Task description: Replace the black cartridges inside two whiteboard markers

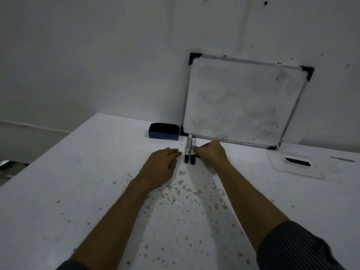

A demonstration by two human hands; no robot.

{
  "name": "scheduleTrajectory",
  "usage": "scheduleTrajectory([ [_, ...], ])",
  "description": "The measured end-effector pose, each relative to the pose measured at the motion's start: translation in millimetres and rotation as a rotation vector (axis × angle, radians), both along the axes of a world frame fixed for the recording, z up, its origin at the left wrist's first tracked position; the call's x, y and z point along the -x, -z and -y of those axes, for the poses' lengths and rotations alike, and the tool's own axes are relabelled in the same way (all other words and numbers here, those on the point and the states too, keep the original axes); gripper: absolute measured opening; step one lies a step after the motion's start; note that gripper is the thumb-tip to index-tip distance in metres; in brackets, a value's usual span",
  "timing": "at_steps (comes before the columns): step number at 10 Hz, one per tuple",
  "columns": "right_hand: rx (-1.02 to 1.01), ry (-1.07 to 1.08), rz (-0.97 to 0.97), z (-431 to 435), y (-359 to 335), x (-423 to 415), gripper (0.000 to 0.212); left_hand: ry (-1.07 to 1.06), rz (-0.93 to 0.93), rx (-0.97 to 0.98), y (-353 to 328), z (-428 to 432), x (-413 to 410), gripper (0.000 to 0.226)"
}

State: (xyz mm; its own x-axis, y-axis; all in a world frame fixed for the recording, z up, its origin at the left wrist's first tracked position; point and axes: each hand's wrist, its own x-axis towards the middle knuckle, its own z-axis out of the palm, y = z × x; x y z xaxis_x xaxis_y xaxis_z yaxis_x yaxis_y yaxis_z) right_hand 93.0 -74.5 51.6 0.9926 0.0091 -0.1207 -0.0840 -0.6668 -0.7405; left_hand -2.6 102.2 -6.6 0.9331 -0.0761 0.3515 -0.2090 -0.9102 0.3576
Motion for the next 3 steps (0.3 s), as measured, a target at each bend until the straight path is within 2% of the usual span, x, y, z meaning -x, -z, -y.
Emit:
scheduleTrajectory([
  [1,-0.115,-0.013,0.021,12,2,15,0.039,-0.022,-0.009,0.100,-6,-1,6,0.040],
  [3,-0.382,-0.111,0.074,63,-4,54,0.018,0.014,0.046,0.240,-31,32,15,0.039],
])
